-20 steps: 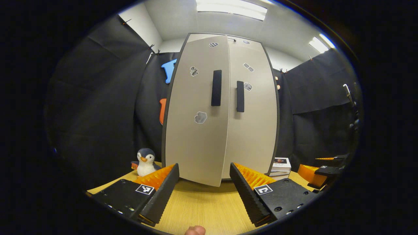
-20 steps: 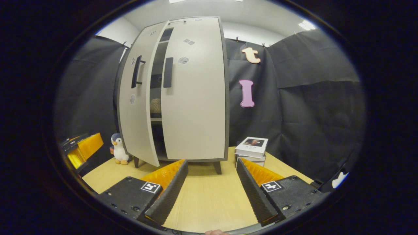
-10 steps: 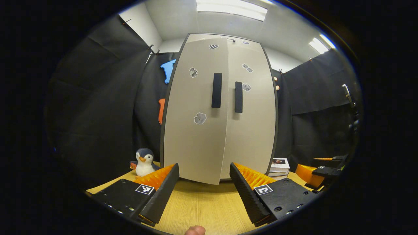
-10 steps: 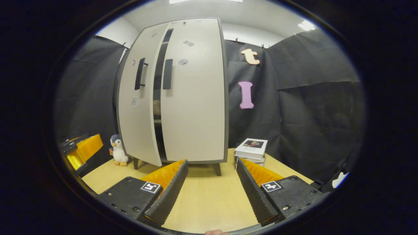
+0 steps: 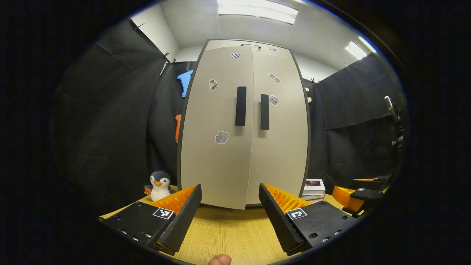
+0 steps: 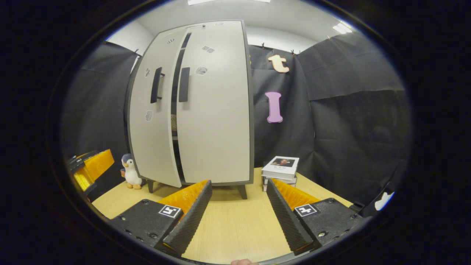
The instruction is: Grab one shoe with the right hand and put it into the shoe cabinet, grab the other shoe with the left hand and put it into the shoe cabinet; then close the right door with the right hand and the left door with the left hand.
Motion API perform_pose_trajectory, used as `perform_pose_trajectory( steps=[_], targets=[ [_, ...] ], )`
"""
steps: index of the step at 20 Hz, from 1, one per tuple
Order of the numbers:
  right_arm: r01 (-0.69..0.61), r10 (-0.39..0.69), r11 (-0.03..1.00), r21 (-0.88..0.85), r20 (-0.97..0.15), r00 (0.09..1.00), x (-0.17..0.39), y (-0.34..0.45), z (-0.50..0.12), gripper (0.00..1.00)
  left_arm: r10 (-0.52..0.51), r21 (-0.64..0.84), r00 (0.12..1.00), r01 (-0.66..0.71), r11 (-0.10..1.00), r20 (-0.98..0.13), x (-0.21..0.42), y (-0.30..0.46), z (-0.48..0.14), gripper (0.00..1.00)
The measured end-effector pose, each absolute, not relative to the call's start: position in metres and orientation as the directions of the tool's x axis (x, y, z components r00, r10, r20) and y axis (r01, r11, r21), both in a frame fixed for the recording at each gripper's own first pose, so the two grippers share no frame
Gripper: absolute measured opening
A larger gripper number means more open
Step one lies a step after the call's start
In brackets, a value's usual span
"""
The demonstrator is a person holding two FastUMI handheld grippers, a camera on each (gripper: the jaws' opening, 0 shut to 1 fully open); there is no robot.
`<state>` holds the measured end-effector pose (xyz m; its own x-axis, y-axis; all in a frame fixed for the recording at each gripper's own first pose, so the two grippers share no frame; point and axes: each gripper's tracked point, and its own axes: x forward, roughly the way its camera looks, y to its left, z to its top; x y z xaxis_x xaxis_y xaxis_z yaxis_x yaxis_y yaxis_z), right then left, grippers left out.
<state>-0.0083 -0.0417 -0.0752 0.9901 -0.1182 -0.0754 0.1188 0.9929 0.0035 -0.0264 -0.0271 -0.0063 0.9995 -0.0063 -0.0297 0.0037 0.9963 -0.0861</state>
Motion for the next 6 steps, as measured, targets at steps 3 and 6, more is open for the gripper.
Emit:
perform_pose_trajectory(
  steps=[3,6],
  targets=[
    [0.114,-0.112,0.993,0.018,-0.055,0.992,-0.003,-0.037,-0.066,0.97,-0.012,-0.088,0.999,0.009,0.996,-0.031,-0.025,-0.030,-0.008,0.95],
    [0.100,-0.100,0.995,0.010,-0.034,0.994,0.002,-0.033,-0.059,0.94,-0.011,-0.091,0.999,0.008,0.996,-0.031,-0.026,-0.030,-0.006,0.95]
  ],
)
